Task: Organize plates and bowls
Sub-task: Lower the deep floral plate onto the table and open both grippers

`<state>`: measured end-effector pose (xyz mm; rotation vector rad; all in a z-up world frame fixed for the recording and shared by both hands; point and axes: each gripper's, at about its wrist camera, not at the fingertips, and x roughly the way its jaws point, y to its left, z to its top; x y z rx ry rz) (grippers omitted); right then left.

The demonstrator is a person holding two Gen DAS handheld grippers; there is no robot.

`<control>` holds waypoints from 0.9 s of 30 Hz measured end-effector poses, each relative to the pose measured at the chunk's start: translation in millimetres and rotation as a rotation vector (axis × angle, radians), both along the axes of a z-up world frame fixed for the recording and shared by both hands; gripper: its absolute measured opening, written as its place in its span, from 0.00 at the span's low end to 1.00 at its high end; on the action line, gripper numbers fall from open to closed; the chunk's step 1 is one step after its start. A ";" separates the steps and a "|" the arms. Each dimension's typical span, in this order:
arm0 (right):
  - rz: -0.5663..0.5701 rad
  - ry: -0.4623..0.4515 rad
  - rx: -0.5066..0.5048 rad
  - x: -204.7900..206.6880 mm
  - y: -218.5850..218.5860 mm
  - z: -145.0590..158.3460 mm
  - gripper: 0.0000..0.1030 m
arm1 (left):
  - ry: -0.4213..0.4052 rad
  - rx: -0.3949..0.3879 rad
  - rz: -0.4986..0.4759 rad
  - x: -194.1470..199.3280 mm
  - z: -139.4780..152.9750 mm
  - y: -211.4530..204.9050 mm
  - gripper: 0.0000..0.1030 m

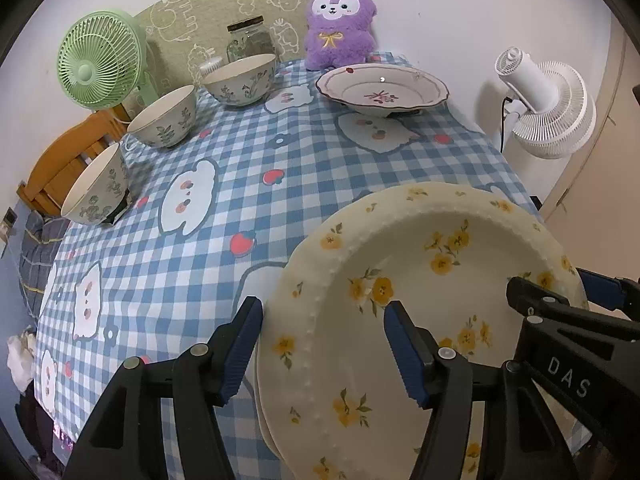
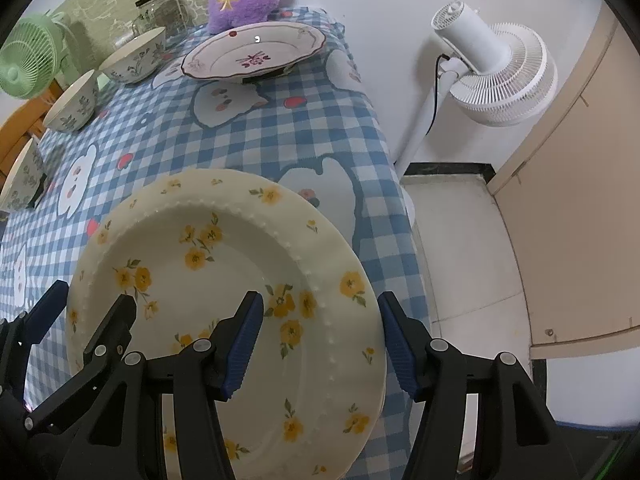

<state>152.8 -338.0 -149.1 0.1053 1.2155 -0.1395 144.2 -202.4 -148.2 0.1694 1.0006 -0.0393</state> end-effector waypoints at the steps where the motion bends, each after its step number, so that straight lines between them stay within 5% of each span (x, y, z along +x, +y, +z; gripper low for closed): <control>1: -0.003 0.008 0.012 -0.6 -1.6 -1.4 0.61 | 0.002 0.000 0.001 -0.5 0.0 0.0 0.64; 8: 0.003 0.018 0.048 -7.6 -4.4 -0.2 0.65 | 0.044 -0.030 0.021 -5.6 -0.4 5.3 0.69; 14: 0.016 -0.030 0.048 -9.0 -8.2 16.3 0.80 | 0.070 -0.068 0.053 -5.8 3.1 11.4 0.78; 27: 0.062 -0.138 0.048 -17.6 4.6 69.4 0.85 | -0.014 -0.099 0.048 -11.1 45.0 16.7 0.91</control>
